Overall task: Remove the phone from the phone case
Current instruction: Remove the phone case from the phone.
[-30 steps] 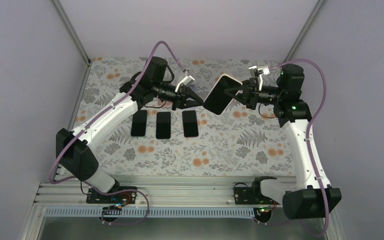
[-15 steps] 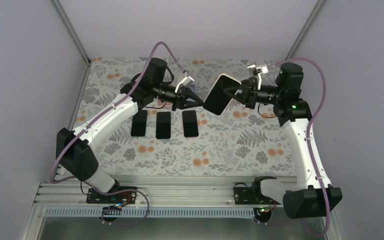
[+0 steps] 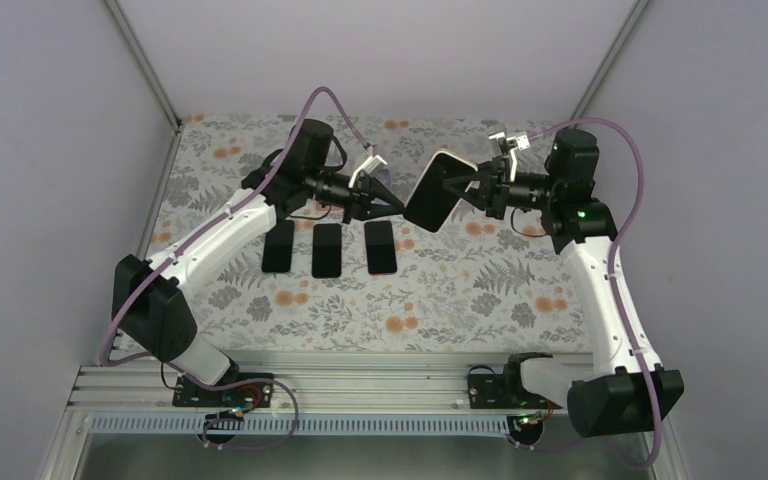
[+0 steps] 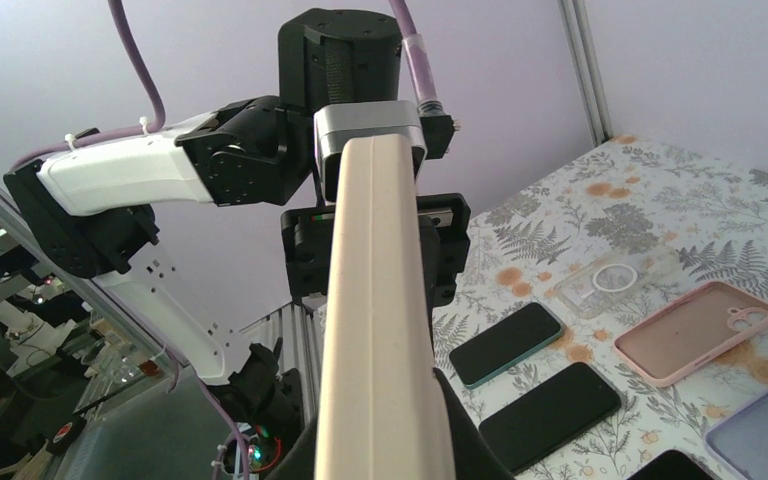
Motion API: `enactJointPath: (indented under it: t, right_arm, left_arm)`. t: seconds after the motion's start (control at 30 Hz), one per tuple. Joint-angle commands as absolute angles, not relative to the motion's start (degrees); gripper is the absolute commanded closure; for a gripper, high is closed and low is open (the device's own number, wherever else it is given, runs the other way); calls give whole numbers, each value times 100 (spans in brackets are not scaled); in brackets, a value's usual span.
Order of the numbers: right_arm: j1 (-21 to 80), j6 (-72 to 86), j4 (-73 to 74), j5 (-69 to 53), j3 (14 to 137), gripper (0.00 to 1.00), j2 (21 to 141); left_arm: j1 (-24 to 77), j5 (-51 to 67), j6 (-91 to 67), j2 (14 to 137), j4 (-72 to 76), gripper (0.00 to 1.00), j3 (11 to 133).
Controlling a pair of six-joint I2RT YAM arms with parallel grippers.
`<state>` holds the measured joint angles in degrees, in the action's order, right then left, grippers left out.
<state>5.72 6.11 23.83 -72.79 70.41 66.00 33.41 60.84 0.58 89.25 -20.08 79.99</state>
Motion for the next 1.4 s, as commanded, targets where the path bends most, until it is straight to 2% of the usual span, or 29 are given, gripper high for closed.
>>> enactJointPath:
  t: [0.0, 0.57, 0.97, 1.37]
  right_arm:
    - [1214, 1121, 2373, -10081, 6871, 96, 6559]
    - [1393, 1064, 2205, -9872, 6529, 96, 6625]
    - [1654, 827, 2232, -9651, 6305, 96, 6659]
    - [2068, 379, 2563, -9345, 6238, 97, 6883]
  left_arm:
    - [3425, 5629, 18, 9028, -1293, 95, 8084]
    - [3497, 6313, -216, 8980, -956, 78, 8206]
    - [3575, 6500, -154, 9138, -1290, 64, 8603]
    - [3816, 6527, 62, 9254, -1639, 62, 8913]
